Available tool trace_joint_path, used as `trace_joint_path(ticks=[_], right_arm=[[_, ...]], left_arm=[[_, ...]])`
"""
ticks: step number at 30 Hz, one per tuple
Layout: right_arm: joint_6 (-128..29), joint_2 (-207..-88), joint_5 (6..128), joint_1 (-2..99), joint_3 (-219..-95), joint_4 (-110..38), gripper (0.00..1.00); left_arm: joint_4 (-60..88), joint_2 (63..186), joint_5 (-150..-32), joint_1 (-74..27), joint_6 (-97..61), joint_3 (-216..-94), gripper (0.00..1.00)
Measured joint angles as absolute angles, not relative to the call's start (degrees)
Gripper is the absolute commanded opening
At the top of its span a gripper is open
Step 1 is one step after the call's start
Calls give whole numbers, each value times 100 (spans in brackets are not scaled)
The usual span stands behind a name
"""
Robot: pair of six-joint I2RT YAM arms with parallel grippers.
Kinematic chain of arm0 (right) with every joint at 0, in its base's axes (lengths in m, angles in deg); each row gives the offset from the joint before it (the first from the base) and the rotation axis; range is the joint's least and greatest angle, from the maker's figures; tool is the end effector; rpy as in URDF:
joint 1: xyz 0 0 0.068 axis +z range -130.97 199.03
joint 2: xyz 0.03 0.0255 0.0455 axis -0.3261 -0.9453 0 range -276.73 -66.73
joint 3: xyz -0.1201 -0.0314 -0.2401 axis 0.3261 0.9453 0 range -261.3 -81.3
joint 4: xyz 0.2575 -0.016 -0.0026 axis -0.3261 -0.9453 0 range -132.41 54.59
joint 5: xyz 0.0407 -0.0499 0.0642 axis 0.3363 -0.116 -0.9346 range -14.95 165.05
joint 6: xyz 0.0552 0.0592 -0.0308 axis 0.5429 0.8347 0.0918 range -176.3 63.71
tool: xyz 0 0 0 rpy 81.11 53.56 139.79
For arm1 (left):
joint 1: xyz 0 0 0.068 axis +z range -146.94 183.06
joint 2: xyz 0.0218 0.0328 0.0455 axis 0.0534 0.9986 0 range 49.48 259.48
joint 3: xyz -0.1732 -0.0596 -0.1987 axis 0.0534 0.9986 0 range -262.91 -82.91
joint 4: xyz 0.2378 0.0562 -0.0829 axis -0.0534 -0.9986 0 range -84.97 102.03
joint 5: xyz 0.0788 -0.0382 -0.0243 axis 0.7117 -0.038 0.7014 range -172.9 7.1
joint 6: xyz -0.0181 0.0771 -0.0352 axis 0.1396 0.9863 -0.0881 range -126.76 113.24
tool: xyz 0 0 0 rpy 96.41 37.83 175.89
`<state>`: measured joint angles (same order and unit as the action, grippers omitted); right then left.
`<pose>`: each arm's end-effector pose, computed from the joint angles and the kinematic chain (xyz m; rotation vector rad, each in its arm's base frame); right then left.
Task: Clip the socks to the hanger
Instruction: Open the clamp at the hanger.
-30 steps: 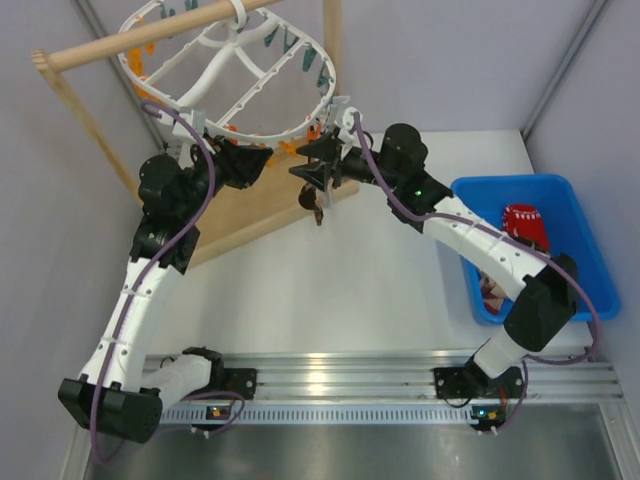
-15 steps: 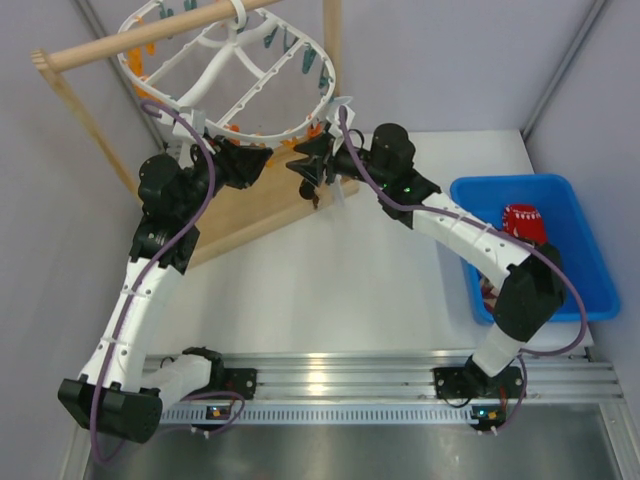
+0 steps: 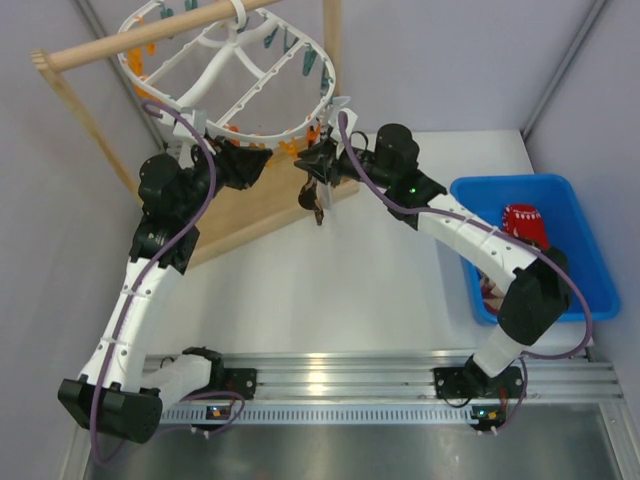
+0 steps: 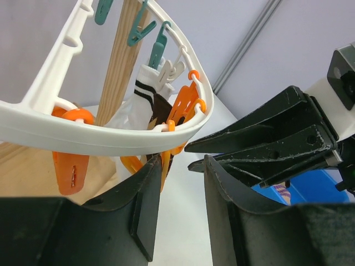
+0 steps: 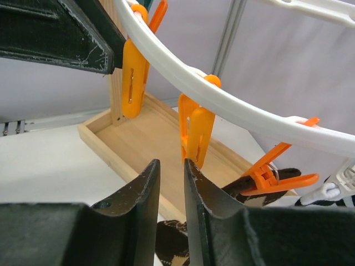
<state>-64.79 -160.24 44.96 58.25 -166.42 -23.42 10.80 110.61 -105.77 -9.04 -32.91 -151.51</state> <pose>0.3039 0.2975 0.4074 -1.0079 1.2085 0.8190 0.2567 -0.0855 0.4489 0.1513 1.5187 -0.8287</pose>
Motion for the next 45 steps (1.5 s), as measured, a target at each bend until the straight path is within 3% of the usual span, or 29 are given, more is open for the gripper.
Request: trace_joint_path(ticks=[3, 4, 7, 15, 21, 24, 25, 28, 30, 41, 45], right_arm=[[-6483, -16024, 4520, 5821, -16642, -2340, 27], [-6476, -16024, 4525, 5819, -16642, -2340, 37], [-6466, -16064, 4547, 5812, -16647, -2298, 48], [-6337, -16433, 4562, 5808, -16767, -2246, 50], [-6070, -16507, 4547, 5788, -16800, -2045, 44], [-5998, -16507, 4531, 5788, -16813, -1905, 33], [-5976, -16507, 4525, 5788, -16813, -1876, 22], [-5972, -16507, 4503, 5788, -16813, -1848, 6], [-5972, -16505, 4501, 5788, -16815, -1841, 0], [-5965, -16418, 4735, 5954, -16843, -2034, 0], [-5963, -16400, 4864, 6044, -16843, -2099, 0]], left_arm=[[1023, 11061, -10577, -904, -3269, -15153, 41], [999, 11061, -10577, -904, -3263, -15155, 41], [927, 11061, -10577, -904, -3243, -15168, 41], [754, 11061, -10581, -904, -3228, -15199, 41], [625, 11026, -10601, -904, -3228, -15206, 41], [538, 10953, -10603, -904, -3226, -15203, 41], [516, 10929, -10603, -904, -3228, -15203, 41], [503, 10870, -10715, -902, -3258, -15206, 42], [553, 10862, -10949, -889, -3350, -15214, 44], [686, 10890, -12120, -952, -4026, -15582, 49], [662, 10942, -12197, -1000, -4117, -15630, 46]])
